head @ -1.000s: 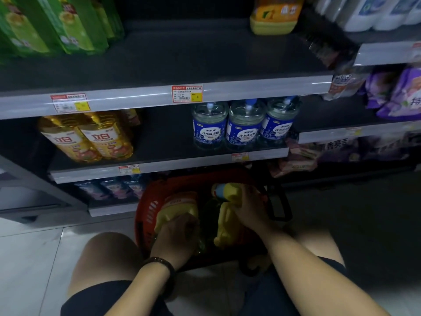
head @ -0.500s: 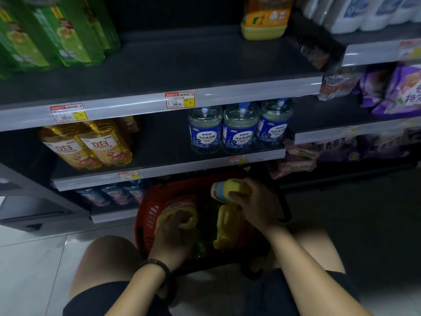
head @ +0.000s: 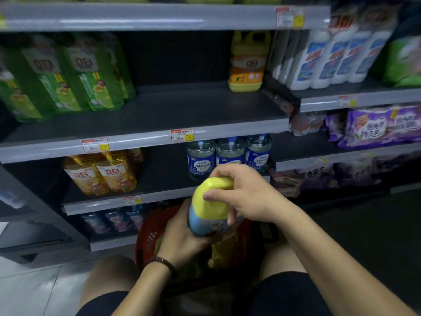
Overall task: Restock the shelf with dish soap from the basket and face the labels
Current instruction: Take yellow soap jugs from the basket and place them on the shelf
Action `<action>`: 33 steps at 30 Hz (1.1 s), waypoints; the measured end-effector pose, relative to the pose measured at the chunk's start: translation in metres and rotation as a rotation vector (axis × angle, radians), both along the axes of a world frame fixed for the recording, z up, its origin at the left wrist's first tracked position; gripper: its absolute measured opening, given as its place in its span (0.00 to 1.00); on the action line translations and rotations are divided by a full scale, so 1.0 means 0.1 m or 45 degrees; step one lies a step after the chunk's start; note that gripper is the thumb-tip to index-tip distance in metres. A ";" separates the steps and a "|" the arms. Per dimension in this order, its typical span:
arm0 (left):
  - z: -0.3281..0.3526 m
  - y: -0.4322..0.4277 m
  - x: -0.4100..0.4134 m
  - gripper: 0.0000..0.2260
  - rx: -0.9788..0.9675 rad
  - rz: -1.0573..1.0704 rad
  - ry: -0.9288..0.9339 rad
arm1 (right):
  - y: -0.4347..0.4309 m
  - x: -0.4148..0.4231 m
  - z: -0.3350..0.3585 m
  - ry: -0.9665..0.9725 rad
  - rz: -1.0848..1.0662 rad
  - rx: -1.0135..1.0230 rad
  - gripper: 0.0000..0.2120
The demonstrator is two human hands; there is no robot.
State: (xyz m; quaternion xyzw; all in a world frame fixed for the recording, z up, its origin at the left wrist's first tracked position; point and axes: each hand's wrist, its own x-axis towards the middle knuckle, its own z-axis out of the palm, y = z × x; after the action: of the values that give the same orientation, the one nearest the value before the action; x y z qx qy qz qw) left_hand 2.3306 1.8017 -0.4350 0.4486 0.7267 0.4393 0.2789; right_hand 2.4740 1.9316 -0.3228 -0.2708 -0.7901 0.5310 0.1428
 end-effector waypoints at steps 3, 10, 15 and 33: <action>0.20 -0.15 0.10 0.34 0.157 0.111 -0.222 | -0.06 -0.08 0.18 0.134 0.018 -0.022 0.08; 0.63 -0.26 0.09 0.31 0.201 0.154 -0.442 | 0.17 0.35 0.11 0.679 -0.762 0.039 0.16; 0.87 -0.18 0.03 0.27 0.203 0.094 -0.625 | 0.13 0.48 -0.19 0.380 -0.442 -0.305 0.22; 1.68 0.21 0.12 0.48 0.393 0.111 -0.226 | -0.15 -0.12 0.45 0.544 -0.575 -0.055 0.25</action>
State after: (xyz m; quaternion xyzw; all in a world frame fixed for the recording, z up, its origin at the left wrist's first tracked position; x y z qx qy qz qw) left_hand 2.3428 1.8222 -0.2666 0.4137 0.6419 0.5950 0.2506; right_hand 2.4617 1.9165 -0.2781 -0.3248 -0.6507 0.5475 0.4140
